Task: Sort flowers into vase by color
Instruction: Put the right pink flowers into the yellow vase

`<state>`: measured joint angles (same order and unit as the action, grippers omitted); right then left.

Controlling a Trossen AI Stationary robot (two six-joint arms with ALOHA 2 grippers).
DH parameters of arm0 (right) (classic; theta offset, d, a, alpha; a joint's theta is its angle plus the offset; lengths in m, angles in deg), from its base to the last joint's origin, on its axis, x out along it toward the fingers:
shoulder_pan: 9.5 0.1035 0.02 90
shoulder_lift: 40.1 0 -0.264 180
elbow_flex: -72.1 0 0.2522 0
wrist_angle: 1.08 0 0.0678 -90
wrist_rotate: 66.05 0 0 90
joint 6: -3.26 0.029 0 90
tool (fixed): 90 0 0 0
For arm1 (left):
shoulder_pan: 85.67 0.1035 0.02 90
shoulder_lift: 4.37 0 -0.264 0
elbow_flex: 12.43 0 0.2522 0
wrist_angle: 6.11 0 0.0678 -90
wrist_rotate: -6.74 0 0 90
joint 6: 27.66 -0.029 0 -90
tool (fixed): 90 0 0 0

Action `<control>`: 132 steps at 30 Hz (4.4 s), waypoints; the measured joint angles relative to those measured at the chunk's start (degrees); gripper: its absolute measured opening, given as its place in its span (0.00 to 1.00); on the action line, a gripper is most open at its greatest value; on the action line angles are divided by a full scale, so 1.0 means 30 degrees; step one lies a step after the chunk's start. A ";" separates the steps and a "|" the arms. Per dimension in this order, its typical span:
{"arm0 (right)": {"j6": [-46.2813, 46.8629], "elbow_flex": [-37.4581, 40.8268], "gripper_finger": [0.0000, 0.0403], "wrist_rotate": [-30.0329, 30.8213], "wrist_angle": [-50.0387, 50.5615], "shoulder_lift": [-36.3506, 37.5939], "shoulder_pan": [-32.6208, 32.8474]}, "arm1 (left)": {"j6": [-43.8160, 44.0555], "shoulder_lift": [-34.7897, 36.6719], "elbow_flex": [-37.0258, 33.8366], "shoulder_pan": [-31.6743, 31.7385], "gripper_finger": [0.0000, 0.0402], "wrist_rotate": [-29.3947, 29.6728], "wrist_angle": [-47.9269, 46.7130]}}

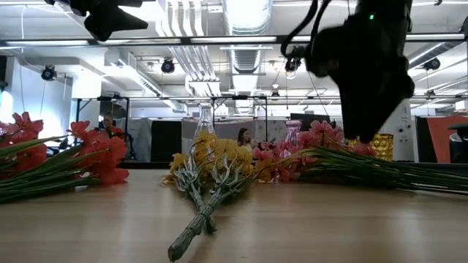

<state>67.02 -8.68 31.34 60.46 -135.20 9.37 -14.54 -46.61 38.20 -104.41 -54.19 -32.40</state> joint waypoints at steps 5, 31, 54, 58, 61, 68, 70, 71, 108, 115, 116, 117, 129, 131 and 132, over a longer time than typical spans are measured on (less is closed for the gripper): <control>0.1094 0.0000 0.58 -0.0445 0.0022 -0.0829 0.0000 | -0.0561 0.0163 0.0024 0.0000 0.58 0.0037 0.0021; 0.0908 -0.0004 0.18 0.0396 -0.1461 -0.1960 -0.0051 | -0.1046 0.0188 -0.0129 0.0036 0.58 0.1650 0.0208; 0.1036 0.0236 0.03 0.4029 -0.1485 0.4934 0.2461 | -0.1069 0.0100 -0.0158 0.0036 0.58 0.1657 0.0204; 0.2345 0.0831 0.03 0.3789 -0.1243 0.5364 0.3140 | -0.1069 0.0090 -0.0158 0.0036 0.58 0.1657 0.0211; 0.2019 0.1053 0.03 0.5943 -0.2686 0.5997 0.3918 | -0.1069 0.0071 -0.0158 0.0036 0.58 0.1657 0.0226; -0.0283 0.1967 0.03 0.8903 -0.6001 0.6172 0.4765 | -0.0802 0.0003 -0.0204 0.0036 0.58 0.0963 0.0610; -0.1025 0.1992 0.03 0.9871 -0.6205 0.6127 0.4847 | -0.1020 -0.0209 -0.0321 0.0036 0.58 -0.0119 0.1525; -0.1310 0.2016 0.03 1.0191 -0.6371 0.6068 0.4867 | -0.1203 -0.0388 -0.0460 0.0030 0.58 -0.0791 0.2133; -2.0009 0.1890 0.03 0.5267 -2.1429 0.6306 0.2031 | -0.2521 -1.4902 0.1293 0.0306 0.79 -0.8397 2.1478; -2.0532 0.1890 0.03 0.4489 -2.2047 0.6306 0.1887 | -0.2067 -1.5709 0.2244 0.0777 0.77 -0.8410 2.1483; -2.0607 0.1890 0.03 0.4469 -2.2079 0.6306 0.1887 | -0.2084 -1.5751 0.2342 0.0813 0.76 -0.8428 2.1499; -2.0734 0.1890 0.03 0.4469 -2.2148 0.6306 0.1894 | -0.2096 -1.5775 0.2413 0.0842 0.75 -0.8485 2.1571; -2.1910 0.1890 0.03 0.4527 -2.3069 0.6306 0.1810 | -0.2227 -1.5906 0.2494 0.1506 0.54 -0.8714 2.1332; -2.1999 0.1883 0.03 0.4527 -2.3165 0.6306 0.1800 | -0.2227 -1.5906 0.2488 0.1508 0.48 -0.8813 2.1299; -2.1999 0.1876 0.03 0.4527 -2.3184 0.6306 0.1797 | -0.2227 -1.5906 0.2494 0.1508 0.44 -0.8820 2.1223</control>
<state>1.02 -3.05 44.92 -9.09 -116.28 14.76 -21.22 -94.32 45.69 -99.88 -80.65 31.27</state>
